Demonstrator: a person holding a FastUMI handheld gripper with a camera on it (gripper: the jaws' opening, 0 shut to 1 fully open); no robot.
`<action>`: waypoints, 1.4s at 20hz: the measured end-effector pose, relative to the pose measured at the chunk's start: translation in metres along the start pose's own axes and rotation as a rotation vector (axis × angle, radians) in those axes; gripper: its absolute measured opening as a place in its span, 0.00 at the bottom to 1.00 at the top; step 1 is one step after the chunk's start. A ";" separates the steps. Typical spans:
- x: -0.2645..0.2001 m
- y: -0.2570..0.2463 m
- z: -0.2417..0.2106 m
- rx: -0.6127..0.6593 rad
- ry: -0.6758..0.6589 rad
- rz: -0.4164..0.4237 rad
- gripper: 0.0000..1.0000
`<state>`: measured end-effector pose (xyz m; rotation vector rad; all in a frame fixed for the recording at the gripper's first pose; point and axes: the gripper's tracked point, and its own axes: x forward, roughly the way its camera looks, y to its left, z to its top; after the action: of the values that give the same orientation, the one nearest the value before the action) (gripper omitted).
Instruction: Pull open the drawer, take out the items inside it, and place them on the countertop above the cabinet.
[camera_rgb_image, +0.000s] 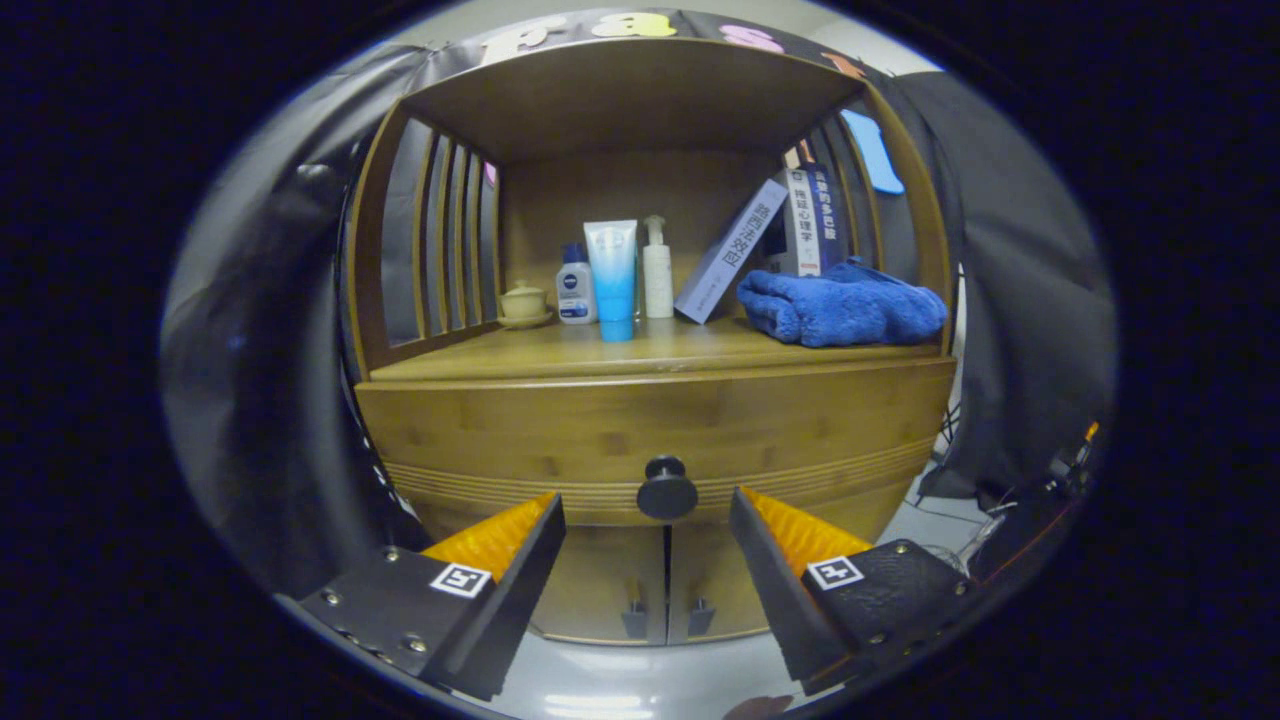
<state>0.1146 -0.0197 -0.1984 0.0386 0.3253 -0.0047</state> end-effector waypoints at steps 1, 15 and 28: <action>-0.011 0.002 0.007 0.005 -0.002 0.005 0.99; -0.166 0.019 0.155 -0.026 -0.191 0.000 0.99; -0.227 -0.004 0.191 -0.024 -0.280 -0.065 0.99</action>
<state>-0.0395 -0.0319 0.0546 0.0029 0.0469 -0.0701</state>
